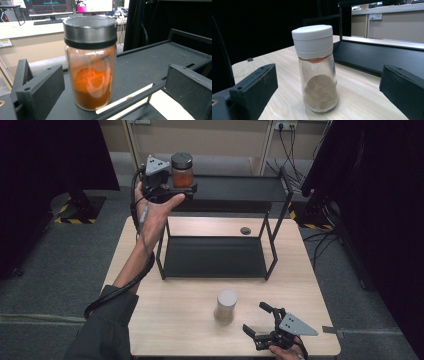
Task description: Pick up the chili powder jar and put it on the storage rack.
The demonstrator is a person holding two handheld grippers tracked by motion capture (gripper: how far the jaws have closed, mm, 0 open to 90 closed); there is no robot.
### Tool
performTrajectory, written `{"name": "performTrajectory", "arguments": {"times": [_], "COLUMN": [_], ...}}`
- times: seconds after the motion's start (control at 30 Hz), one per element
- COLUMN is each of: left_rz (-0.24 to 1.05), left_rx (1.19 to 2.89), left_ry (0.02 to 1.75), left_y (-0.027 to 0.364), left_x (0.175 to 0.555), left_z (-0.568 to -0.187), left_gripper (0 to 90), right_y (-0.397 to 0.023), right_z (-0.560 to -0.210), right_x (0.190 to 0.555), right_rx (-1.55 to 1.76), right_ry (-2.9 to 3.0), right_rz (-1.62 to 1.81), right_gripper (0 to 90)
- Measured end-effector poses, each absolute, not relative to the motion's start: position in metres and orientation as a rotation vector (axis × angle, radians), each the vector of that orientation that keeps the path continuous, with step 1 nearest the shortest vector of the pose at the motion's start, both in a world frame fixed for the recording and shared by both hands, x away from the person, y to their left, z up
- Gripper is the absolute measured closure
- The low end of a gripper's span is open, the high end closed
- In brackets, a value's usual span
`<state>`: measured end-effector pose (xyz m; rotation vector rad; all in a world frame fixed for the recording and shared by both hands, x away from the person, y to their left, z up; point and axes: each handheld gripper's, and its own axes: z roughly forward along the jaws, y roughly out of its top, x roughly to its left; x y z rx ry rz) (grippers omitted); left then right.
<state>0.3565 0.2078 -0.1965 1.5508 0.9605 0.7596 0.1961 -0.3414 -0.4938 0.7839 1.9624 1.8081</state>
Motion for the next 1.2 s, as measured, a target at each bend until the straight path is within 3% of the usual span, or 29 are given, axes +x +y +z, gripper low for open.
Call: {"name": "performTrajectory", "arguments": {"times": [1.2], "left_rz": [0.618], "left_rx": [1.555], "left_ry": [0.782], "left_y": [0.227], "left_x": [0.296], "left_z": [-0.271], "left_gripper": [2.2], "right_y": [-0.34], "right_z": [-0.494], "right_x": [0.196], "right_rx": [0.788], "right_ry": [1.964], "right_rz": [1.803], "right_gripper": [1.9]}}
